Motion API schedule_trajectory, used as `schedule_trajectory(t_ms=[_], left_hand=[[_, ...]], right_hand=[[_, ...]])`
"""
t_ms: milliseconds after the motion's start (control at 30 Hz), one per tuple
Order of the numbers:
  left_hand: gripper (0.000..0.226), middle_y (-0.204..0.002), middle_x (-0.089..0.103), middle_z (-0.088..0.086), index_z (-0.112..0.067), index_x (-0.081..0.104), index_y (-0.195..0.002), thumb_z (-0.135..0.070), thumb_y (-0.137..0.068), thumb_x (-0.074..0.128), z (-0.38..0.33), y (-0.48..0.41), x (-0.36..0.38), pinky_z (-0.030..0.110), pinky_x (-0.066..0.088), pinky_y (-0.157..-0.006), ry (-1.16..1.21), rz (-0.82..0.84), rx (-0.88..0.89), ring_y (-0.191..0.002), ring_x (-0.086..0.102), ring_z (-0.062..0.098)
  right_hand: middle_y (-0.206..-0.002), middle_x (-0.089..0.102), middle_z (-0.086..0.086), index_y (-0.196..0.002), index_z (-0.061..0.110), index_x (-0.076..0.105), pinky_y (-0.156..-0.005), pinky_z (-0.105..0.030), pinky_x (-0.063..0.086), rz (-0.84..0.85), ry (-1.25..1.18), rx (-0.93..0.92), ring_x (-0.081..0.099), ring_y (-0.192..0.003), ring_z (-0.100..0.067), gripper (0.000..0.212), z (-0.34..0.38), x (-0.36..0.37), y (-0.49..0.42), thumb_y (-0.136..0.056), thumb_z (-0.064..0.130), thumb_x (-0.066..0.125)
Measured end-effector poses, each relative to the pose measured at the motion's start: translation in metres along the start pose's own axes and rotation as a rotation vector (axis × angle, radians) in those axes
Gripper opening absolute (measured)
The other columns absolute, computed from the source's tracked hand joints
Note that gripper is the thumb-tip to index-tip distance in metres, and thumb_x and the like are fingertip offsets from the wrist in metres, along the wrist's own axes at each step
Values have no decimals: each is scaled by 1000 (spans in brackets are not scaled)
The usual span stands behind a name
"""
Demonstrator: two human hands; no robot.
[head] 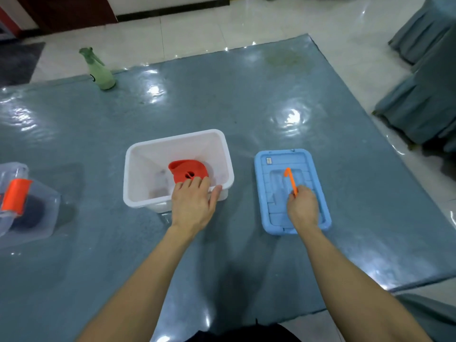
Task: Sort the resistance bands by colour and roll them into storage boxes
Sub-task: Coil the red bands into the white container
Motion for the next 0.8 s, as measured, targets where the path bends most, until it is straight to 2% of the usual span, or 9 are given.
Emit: schedule_trajectory(t_ms=[100,233,300,367,467,567,667,800], left_hand=[[46,-93,69,6,-18,64,-100,-52,-113,37,-1,-1,1,46,43,-81,2,6,-21,-84,60,32],[46,-106,71,2,-20,68,-111,-52,-113,35,-2,-1,-3,45,45,-90,58,52,-10,-95,63,30],[41,-120,69,-3,-22,68,-122,-50,-114,39,9,-2,-8,44,49,-94,314,63,-31,-106,65,26],[27,-123,66,-9,-24,67,-125,-42,-113,52,36,2,-25,38,54,-92,673,-26,-120,-108,66,17],[18,-114,68,-14,-30,68,-117,-40,-110,55,110,29,-57,27,55,-87,836,-322,-387,-100,69,8],[22,-108,73,-3,-27,69,-110,-41,-107,52,188,67,-68,35,57,-80,834,-489,-663,-94,72,19],[24,-107,73,10,-15,72,-109,-29,-108,52,235,93,-66,44,56,-87,794,-524,-781,-95,70,30],[17,-114,71,3,-20,71,-112,-23,-112,54,246,97,-52,35,53,-87,776,-409,-809,-98,65,20]], right_hand=[[-107,68,-30,-102,-4,65,-82,-52,48,-134,-74,-40,67,-99,-49,16,17,-39,-6,-105,11,59],[-111,71,-21,-107,3,70,-87,-51,49,-234,-222,-178,67,-104,-44,12,72,-89,-4,-103,8,60],[-114,72,-20,-111,4,72,-89,-51,51,-237,-216,-325,68,-105,-43,14,120,-102,3,-102,7,61],[-111,72,-22,-110,3,72,-89,-55,52,-224,-160,-503,67,-104,-44,14,173,-102,14,-101,5,61],[-110,72,-19,-109,4,73,-88,-55,51,-135,-88,-709,67,-104,-43,15,248,-77,29,-102,5,60],[-110,70,-16,-111,8,73,-83,-51,49,-19,18,-874,65,-103,-42,17,311,-32,49,-104,8,59],[-110,68,-13,-112,11,72,-81,-50,50,111,114,-966,64,-104,-41,17,343,13,67,-105,12,57],[-115,67,-11,-119,12,69,-91,-52,52,260,208,-938,64,-109,-38,21,341,58,74,-109,15,51]])
Point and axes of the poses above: each hand's wrist, its own y-axis away from the middle knuckle, its own x-axis out of the palm, z = x × y, the point moved 10 cm from there along -y, towards the middle knuckle
